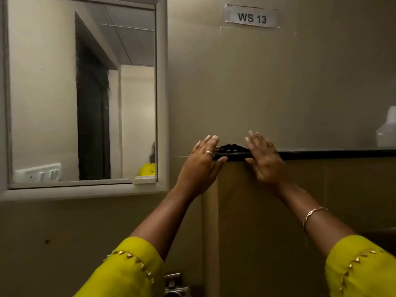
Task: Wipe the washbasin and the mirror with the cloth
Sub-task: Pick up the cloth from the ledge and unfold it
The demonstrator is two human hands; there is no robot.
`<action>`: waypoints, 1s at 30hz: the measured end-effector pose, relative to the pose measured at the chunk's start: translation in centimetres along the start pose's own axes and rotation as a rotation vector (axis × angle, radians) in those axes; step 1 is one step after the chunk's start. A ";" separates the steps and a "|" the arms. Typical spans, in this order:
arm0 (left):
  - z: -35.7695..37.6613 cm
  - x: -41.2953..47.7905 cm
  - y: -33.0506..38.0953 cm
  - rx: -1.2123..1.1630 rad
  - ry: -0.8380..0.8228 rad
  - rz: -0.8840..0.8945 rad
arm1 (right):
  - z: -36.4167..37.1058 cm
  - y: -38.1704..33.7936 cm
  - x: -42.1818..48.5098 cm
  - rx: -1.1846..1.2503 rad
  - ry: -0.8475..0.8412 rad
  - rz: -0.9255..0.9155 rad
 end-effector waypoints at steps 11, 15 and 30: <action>3.3 5.2 -2.0 -0.395 -0.244 -0.498 | -1.9 3.8 3.3 0.392 -0.230 0.278; 2.8 5.7 -1.8 -0.443 -0.367 -0.523 | -1.6 3.5 4.7 0.469 -0.391 0.293; 3.2 7.3 -2.5 -0.155 -0.312 -0.404 | -0.5 3.4 6.5 0.244 -0.272 0.274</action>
Point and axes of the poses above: each hand's wrist, its own x-axis towards the middle knuckle, its own z-axis out of the palm, y = z × x, the point moved 5 cm from there along x, towards the middle knuckle, and after that the axes turned 3 degrees about y, right-handed, at the moved point
